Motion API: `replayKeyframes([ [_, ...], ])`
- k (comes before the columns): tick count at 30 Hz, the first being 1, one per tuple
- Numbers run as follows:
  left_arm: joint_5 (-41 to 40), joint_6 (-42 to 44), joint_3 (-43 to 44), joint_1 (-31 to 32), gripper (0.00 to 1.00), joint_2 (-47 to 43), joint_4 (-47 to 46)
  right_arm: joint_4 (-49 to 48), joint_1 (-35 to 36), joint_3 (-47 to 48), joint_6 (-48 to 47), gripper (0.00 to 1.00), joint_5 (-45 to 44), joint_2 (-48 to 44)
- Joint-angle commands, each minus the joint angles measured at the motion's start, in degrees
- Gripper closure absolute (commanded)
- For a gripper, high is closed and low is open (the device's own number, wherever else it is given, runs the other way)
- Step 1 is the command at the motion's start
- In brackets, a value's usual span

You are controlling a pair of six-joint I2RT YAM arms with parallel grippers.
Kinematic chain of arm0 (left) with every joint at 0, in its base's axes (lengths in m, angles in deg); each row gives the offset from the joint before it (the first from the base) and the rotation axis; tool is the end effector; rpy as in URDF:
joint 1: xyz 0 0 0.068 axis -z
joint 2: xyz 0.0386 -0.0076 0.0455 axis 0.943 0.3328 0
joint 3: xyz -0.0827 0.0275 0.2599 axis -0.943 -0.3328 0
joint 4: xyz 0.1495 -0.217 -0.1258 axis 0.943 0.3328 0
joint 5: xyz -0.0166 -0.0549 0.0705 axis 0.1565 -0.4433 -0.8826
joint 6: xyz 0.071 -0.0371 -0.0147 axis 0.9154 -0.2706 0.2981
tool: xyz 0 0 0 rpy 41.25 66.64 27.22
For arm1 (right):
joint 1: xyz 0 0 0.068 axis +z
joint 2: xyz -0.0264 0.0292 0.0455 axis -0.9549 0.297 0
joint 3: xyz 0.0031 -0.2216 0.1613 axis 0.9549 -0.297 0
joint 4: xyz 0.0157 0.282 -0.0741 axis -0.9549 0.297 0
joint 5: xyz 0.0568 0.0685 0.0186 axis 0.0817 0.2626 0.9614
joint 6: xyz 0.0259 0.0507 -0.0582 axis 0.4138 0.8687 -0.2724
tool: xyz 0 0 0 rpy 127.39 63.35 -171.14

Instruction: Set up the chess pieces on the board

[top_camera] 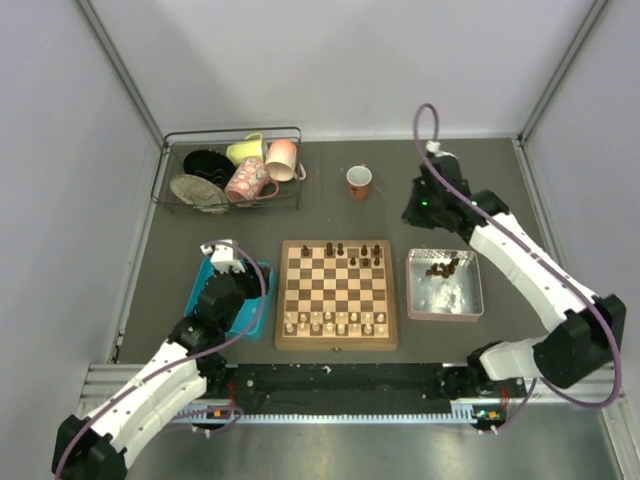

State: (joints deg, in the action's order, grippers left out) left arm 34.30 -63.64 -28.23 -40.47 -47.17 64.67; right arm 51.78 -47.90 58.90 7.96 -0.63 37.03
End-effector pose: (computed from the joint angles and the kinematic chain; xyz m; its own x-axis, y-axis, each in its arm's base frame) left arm 0.1912 -0.0880 0.1714 -0.3444 -0.2755 -0.8975 0.1126 0.9369 -0.3308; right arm 0.3048 0.1294 0.2992 -0.7230 0.2422 -0.6471 0.0718 0.9578 0.2782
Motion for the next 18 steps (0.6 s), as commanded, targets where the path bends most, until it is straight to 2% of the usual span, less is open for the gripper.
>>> replayKeyframes([
  [1,-1.1,-0.2,-0.7,-0.2,0.45,-2.2,-1.9,-0.8,10.0,12.0,0.1,1.0,2.8,8.9],
  [7,-4.0,-1.4,-2.3,-0.2,0.45,-8.6,0.0,-1.3,22.2,29.8,-0.7,1.0,5.4,28.4],
  [11,-5.4,-1.9,-3.2,-0.2,0.45,-11.4,0.8,-0.9,25.3,41.9,0.3,1.0,8.0,39.4],
  [18,-5.2,-1.8,-2.9,-0.2,0.45,-10.2,0.1,0.9,27.4,51.2,0.3,1.0,10.6,50.2],
])
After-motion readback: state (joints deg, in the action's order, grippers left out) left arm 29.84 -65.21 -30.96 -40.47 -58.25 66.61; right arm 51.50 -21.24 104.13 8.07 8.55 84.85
